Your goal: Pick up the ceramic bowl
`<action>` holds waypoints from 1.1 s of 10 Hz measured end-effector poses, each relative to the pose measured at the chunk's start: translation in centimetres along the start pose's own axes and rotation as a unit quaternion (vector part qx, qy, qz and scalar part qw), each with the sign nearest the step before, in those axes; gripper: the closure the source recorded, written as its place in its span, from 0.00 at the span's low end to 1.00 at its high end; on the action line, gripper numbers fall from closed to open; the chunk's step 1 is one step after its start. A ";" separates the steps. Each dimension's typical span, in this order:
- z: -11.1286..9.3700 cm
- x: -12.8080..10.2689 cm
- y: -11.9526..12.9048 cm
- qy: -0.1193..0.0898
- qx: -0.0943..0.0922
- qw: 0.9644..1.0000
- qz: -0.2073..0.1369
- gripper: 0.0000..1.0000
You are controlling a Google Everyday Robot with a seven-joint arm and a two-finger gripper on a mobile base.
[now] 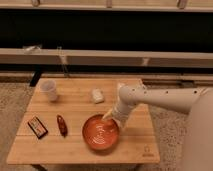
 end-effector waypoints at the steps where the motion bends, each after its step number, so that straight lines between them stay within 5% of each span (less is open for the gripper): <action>1: 0.5 -0.3 -0.1 -0.005 0.006 1.000 0.000 0.20; 5: 2.0 -0.9 -0.2 -0.019 0.010 1.000 0.000 0.27; 9: 2.7 -1.1 0.1 -0.033 0.010 0.999 0.001 0.67; 11: 1.5 -0.9 0.0 -0.036 0.021 0.999 0.001 0.87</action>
